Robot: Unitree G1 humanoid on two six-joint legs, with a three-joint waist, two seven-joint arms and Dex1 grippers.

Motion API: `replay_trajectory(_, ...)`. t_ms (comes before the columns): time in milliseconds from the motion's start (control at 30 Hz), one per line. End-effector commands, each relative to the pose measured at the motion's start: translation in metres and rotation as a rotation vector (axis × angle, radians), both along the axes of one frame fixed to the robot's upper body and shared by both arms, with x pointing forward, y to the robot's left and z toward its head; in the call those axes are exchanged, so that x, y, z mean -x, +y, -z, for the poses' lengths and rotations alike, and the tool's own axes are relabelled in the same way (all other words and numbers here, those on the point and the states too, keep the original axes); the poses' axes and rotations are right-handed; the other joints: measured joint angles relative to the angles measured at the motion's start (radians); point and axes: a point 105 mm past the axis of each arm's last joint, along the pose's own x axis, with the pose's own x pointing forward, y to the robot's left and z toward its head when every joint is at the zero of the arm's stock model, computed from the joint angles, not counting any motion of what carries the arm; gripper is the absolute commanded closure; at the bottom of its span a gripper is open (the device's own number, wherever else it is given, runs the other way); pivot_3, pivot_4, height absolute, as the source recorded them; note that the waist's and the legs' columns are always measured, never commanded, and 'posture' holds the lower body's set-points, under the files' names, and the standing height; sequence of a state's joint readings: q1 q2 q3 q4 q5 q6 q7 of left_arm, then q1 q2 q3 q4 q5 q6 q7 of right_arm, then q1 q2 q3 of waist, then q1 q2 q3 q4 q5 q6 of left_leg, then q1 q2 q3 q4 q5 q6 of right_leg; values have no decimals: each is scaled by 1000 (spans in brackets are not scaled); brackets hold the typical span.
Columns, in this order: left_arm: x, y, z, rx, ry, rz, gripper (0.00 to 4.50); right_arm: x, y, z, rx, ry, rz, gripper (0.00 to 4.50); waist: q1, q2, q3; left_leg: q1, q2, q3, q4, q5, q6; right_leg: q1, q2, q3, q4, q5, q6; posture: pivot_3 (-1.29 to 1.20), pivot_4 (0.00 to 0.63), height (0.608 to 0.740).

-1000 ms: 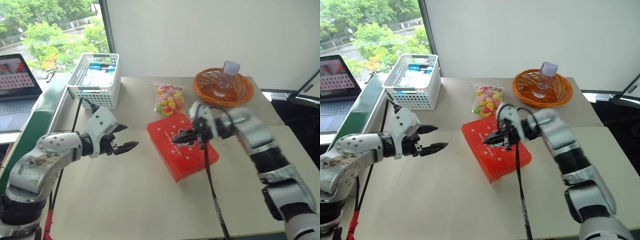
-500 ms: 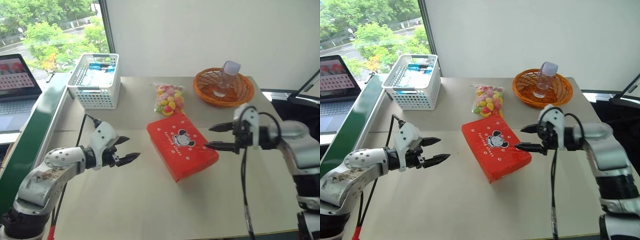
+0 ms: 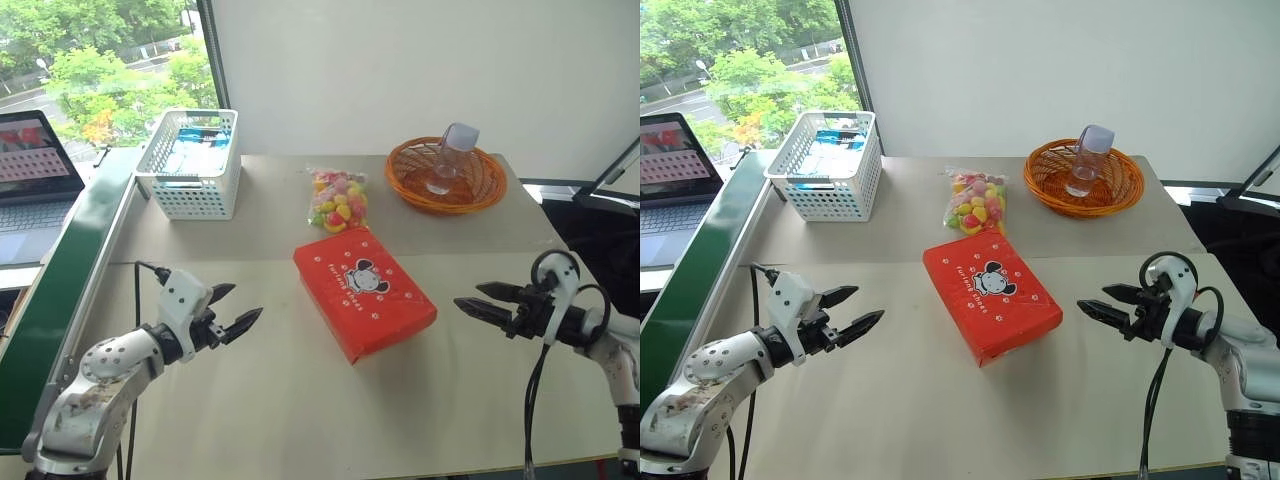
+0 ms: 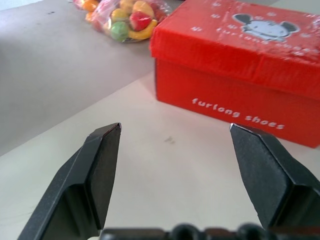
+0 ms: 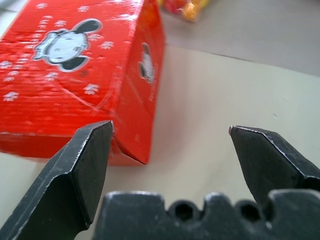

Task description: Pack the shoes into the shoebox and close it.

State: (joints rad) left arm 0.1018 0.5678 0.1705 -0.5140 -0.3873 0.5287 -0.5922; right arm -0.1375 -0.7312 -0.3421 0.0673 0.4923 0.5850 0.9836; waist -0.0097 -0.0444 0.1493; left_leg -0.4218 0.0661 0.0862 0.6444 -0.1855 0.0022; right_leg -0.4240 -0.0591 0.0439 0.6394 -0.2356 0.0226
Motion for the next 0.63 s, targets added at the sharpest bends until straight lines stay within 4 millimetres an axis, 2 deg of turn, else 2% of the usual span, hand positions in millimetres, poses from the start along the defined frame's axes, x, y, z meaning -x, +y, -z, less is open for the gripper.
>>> replay_trajectory(33,-5,13,20,-27,-52,-163,793,-6,-13,-2,26,-178,176,112,-3,0,0,0,0,0,0,0,0,0,0,0,0,1,2,0,150,740)
replay_trajectory(100,-8,18,31,-69,-68,-235,793,-4,-2,7,29,-204,207,112,-2,0,0,0,0,0,0,0,0,0,0,0,0,1,2,0,150,740)
replay_trajectory(133,-8,17,35,-49,-79,-284,793,-2,12,15,36,-214,213,112,-2,0,0,0,0,0,0,0,0,-1,0,0,0,1,2,0,150,740)
replay_trajectory(267,-4,3,52,-38,-93,-326,793,0,43,39,70,-244,251,112,-3,0,0,-1,0,0,0,0,0,-1,0,0,0,1,2,0,150,740)
replay_trajectory(333,-2,-2,61,-68,-103,-328,793,-2,44,50,85,-258,326,112,-8,1,-1,0,1,1,0,0,0,-1,-1,0,0,0,1,0,150,740)
replay_trajectory(400,-1,-4,61,-44,-121,-344,793,-2,45,55,92,-264,339,112,-8,1,-1,0,1,0,0,0,0,-1,-1,0,1,-1,-2,0,150,740)
replay_trajectory(633,0,-3,62,-19,-125,-370,793,-10,41,52,70,-294,364,112,-6,1,-1,-1,1,0,-1,0,0,-1,-1,0,1,-2,-4,0,150,740)
